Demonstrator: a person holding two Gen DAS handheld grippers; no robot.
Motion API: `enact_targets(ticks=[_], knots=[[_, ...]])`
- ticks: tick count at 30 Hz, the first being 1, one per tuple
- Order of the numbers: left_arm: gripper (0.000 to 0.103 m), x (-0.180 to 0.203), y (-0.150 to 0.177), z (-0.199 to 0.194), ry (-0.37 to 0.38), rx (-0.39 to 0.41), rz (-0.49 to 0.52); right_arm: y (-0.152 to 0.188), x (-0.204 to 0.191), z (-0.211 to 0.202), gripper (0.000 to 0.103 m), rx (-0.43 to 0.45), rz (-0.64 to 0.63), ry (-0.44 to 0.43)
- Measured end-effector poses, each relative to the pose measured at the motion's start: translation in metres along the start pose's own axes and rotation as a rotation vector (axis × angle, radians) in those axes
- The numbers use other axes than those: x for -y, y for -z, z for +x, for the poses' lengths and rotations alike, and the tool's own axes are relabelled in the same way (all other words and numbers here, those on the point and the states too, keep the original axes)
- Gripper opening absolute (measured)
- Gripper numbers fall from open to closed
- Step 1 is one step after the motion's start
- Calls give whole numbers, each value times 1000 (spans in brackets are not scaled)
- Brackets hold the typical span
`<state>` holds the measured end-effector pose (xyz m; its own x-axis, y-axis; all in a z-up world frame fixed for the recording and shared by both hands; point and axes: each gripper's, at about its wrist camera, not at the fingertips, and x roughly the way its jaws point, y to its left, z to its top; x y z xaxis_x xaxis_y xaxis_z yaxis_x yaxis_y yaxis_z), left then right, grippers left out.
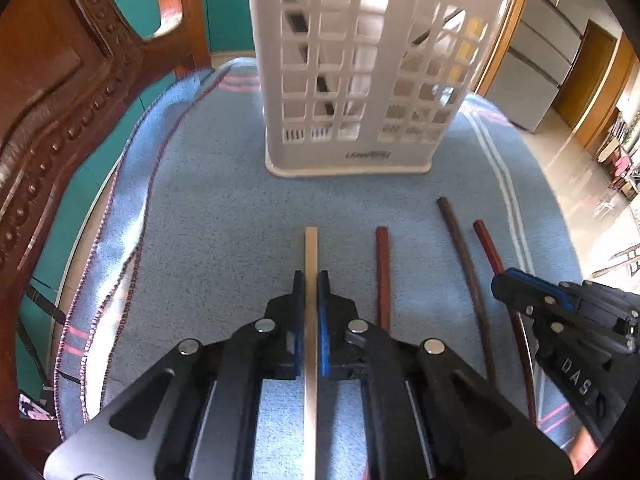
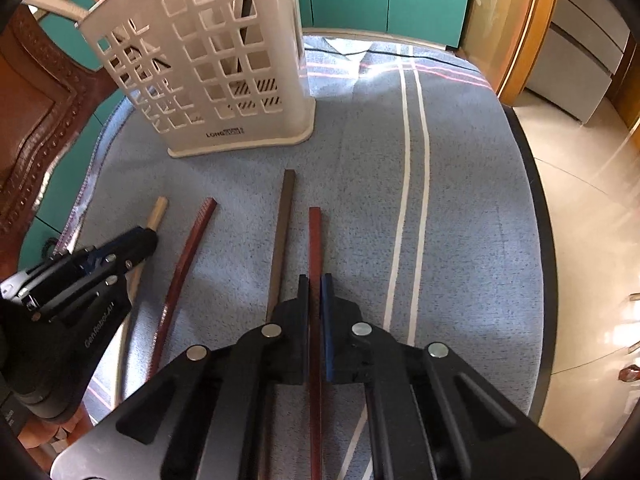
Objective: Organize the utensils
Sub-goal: 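Lift both held chopsticks over the white basket and drop them in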
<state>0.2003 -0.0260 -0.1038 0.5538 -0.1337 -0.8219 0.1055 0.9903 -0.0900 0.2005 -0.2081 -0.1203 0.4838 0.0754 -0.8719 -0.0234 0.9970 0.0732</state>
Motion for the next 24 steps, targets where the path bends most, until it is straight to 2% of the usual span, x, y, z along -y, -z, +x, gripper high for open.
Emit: enact_targets(ticks=[5,10,13,15,18,24], knots=[[7,-8,-2,-51,51,123,-29,-4,5,-49,6,125,17,-89],[7,-24,-5,-122,131,303,-78,0,12,-118,7,277,22,-209],[7,-38,-7,-166,244,447,-152,-1,14,-156,7,374,43,-253],[7,-47,-14,-190,302,512,-206,-6,14,-175,7,419,54,-280],[7,-59,-30,-222,288,643,-262,-17,14,-211,7,530,70,-289],[7,-76,-66,-254,235,865,-400,-48,8,-264,7,774,106,-195]])
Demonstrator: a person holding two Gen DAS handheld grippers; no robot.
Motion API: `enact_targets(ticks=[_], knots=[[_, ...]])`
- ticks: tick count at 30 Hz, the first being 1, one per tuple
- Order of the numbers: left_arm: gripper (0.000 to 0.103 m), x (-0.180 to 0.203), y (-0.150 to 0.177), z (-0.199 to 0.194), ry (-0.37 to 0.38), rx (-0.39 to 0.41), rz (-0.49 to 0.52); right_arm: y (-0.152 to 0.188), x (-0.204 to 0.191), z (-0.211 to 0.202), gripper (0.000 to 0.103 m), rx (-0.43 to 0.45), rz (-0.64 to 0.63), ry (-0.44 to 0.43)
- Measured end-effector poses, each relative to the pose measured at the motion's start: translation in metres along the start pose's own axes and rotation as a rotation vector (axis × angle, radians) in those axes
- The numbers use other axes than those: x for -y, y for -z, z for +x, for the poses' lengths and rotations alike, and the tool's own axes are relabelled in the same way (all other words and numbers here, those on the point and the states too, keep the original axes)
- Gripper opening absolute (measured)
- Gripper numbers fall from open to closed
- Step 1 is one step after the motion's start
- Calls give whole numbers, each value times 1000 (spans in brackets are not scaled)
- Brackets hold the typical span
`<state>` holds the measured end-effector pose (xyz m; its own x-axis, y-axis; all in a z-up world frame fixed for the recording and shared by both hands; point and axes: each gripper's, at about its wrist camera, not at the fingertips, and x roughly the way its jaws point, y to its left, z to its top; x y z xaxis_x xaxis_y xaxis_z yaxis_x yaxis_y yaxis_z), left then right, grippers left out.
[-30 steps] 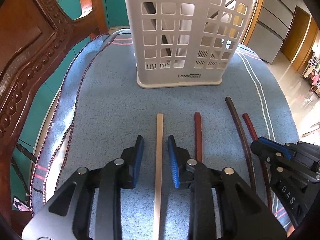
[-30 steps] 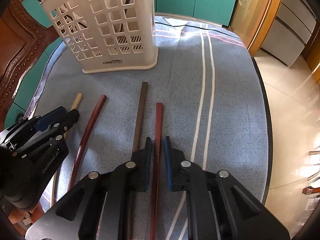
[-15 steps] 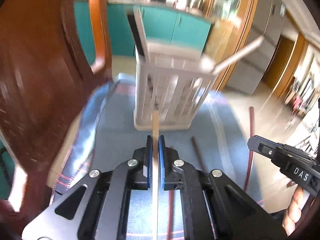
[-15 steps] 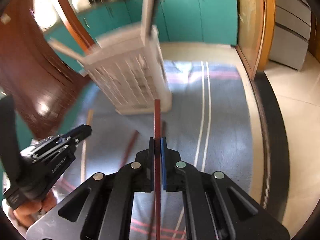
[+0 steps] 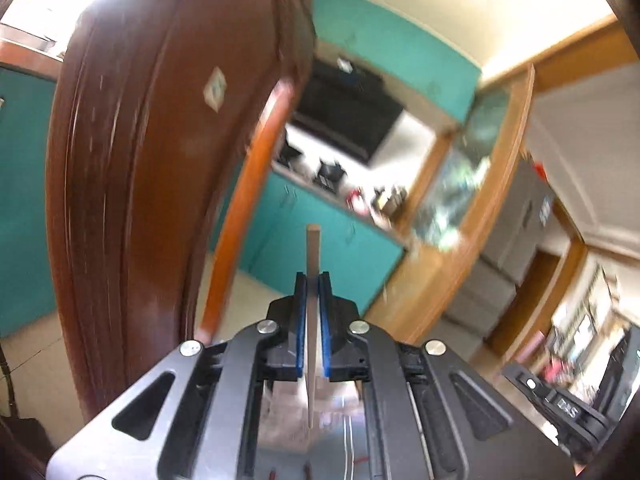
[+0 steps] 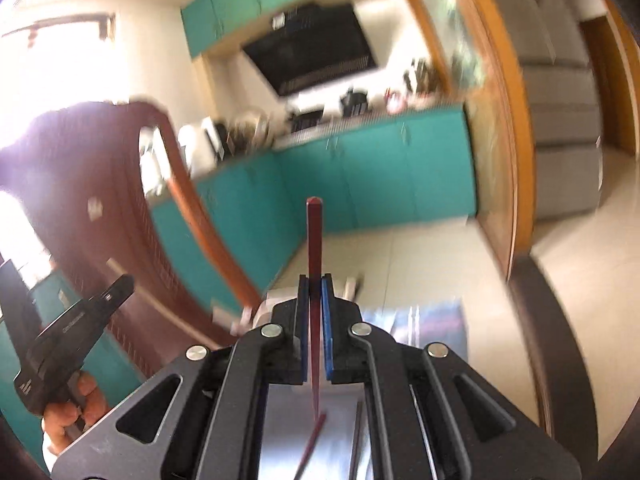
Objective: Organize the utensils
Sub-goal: 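Lift both held chopsticks over the white basket and drop them in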
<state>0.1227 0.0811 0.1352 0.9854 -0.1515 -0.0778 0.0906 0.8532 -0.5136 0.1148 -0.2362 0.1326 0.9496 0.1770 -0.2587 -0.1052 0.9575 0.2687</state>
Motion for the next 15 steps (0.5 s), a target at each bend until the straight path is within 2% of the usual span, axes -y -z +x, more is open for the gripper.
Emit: enact_targets(ticks=[3,6,10,15], knots=[[7,-1,-7,8,-30,81,-23,-14,-3,9,7,68,30,0],[7,-3,-2,23,-80,119,-22,-20,-5,26,7,127,56,0],[7,-9,9,45,-133,93,14,-11,-5,53,7,145,73,29],[7,-7,29,75,-160,20,82,10,-2,95,7,54,75,44]])
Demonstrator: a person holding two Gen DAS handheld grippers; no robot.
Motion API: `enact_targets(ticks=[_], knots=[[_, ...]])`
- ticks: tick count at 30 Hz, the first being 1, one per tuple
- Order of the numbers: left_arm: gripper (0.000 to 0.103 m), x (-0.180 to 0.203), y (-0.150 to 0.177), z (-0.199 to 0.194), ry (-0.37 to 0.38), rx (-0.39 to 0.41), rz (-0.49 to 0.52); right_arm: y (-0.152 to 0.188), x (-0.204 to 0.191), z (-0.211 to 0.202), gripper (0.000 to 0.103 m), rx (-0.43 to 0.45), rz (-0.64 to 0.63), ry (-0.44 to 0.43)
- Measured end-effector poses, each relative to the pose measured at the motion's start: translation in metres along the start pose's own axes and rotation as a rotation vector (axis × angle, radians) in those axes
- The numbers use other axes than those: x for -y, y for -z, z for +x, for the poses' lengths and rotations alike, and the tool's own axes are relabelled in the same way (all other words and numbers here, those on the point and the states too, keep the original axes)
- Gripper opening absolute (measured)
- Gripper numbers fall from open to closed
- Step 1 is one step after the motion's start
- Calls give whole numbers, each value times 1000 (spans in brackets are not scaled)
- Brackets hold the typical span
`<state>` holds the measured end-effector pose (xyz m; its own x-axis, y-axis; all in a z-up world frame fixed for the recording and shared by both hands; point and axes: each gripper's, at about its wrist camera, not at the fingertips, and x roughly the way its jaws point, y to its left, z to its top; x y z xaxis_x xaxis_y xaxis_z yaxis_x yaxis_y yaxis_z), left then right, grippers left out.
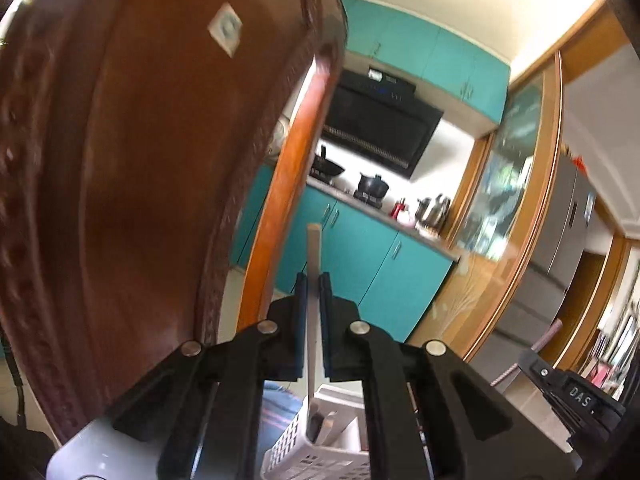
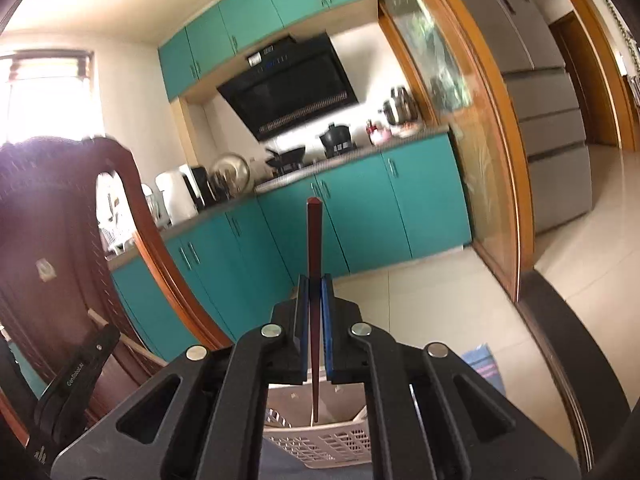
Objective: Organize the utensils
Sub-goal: 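Lift both held chopsticks over the white basket and drop them in, then lower both open grippers back to the last chopsticks on the cloth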
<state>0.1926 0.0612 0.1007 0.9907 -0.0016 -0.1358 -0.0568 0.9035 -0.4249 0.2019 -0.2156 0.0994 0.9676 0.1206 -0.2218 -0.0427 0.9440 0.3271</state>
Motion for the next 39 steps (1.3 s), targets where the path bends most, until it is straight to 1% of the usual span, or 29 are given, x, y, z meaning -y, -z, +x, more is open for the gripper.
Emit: enact_targets(ticks=[5,8,9,10,11,12,13,16,18,20,22,23,24,26,27,28,29,31,32,33,35,37,38,39], knots=[[7,3,9,21,-2,-66,5,14,-3,12,7,-40,-43,12],[7,2,12,15,4,-71,27,19,-2,13,8,-62,-49,23],[9,2,12,12,5,-64,35,20,-1,10,11,-59,-45,21],[13,2,12,7,3,-53,49,19,-1,5,15,-48,-48,26],[15,3,12,3,7,-46,58,18,-2,0,23,-36,-53,30],[20,3,11,0,11,-40,66,16,-2,-8,31,-16,-60,33],[23,3,10,-7,15,-32,76,14,-3,-19,33,5,-67,29],[25,-2,10,-25,23,-21,103,11,-7,-48,33,48,-94,6],[25,-6,15,-35,20,-28,118,13,-10,-72,33,80,-129,-8],[25,-10,23,-42,23,-67,139,21,-11,-90,33,92,-177,-21],[27,-15,38,-45,28,-128,164,36,-9,-99,33,79,-229,-25],[30,-16,47,-43,29,-171,174,49,-5,-98,33,48,-249,-14],[31,-19,58,-40,41,-234,185,61,0,-93,33,-4,-251,-3],[31,-21,81,-31,60,-348,203,90,14,-62,33,-204,-235,7],[31,-19,94,-24,58,-402,226,101,19,-47,33,-285,-219,17],[31,-17,104,-19,50,-437,247,113,27,-29,33,-376,-191,34],[31,-15,115,-13,42,-483,273,127,36,-8,33,-485,-157,49],[31,-11,135,2,40,-577,298,152,49,23,32,-629,-111,67],[31,-10,143,9,38,-618,300,161,52,32,32,-670,-108,73],[32,-11,149,12,31,-640,300,170,53,41,32,-716,-108,71],[32,-10,159,24,11,-689,296,184,53,53,32,-765,-108,71],[32,-12,168,32,6,-729,276,198,52,63,30,-813,-130,97],[32,-15,173,31,7,-744,265,203,53,66,26,-827,-137,110],[32,-15,176,33,8,-757,258,208,54,68,18,-844,-140,121]])
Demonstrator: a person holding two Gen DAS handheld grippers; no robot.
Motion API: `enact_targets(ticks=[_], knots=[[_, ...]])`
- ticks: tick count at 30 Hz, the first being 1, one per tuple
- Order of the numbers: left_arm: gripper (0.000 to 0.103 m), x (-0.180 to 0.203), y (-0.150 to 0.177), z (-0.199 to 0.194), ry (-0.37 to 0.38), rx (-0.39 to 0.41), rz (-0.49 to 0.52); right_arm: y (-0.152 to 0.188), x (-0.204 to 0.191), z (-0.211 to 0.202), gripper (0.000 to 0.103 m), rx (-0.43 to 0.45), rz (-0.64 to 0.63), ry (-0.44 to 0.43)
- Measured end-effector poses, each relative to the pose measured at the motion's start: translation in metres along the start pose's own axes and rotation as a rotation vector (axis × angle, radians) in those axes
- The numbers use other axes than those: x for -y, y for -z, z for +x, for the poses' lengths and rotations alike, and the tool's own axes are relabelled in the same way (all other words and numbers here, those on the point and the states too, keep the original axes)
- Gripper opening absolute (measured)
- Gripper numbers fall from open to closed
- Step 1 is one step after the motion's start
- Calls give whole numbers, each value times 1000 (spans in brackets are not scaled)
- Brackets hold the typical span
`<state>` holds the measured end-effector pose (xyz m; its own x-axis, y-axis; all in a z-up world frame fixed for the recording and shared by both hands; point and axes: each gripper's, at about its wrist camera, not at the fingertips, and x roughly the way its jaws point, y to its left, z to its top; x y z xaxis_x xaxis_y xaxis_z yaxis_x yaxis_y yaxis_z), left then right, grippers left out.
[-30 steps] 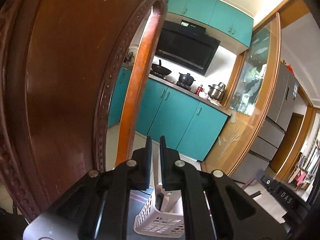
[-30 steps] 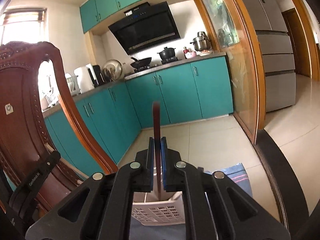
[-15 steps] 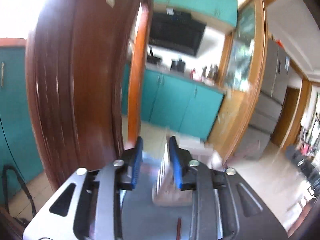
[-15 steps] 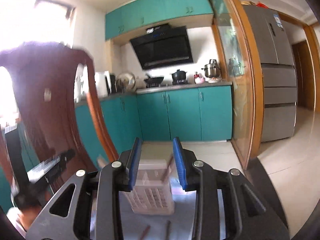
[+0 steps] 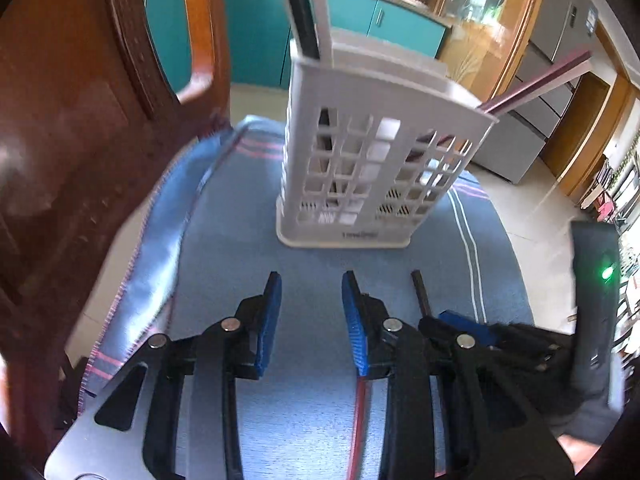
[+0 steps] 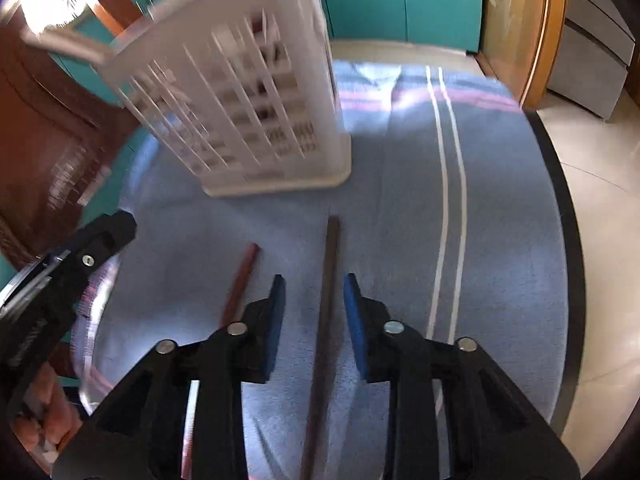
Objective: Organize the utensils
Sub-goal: 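Lower both open grippers back to the last chopsticks on the cloth, then close right gripper on a dark brown chopstick while left gripper closes on a red chopstick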
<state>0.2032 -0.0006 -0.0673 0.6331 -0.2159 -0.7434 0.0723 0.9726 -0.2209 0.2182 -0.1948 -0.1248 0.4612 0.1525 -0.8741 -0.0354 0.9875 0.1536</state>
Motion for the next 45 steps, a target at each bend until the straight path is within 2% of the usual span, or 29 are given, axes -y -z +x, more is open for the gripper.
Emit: enact_targets(ticks=[2,3,9,12,18,20,21,22,25,26,34,38,45], knots=[[35,1,0,4,0,-12,3,1,5,3,8,0,16,14],[37,2,1,6,-1,-18,7,3,7,2,7,-7,25,4],[37,15,13,22,38,-86,25,16,39,-11,7,-60,163,-3],[40,25,20,33,51,-118,53,13,51,-17,7,-32,205,-16],[40,38,27,56,27,-171,80,19,56,-26,8,0,197,34],[40,41,27,59,11,-163,93,17,51,-22,8,-5,180,41],[38,44,27,59,2,-161,102,18,47,-22,8,-5,169,48],[29,44,28,59,-3,-159,105,18,48,-23,8,-5,163,52],[11,47,29,60,-11,-161,133,18,45,-23,7,-4,148,57],[9,48,29,60,-6,-163,136,18,44,-23,7,-4,146,55],[8,46,30,54,-13,-169,134,16,35,-19,7,0,108,96],[9,45,30,54,-20,-167,135,15,32,-13,17,-4,94,125],[9,53,31,60,-31,-162,155,16,31,-9,18,-3,76,143]])
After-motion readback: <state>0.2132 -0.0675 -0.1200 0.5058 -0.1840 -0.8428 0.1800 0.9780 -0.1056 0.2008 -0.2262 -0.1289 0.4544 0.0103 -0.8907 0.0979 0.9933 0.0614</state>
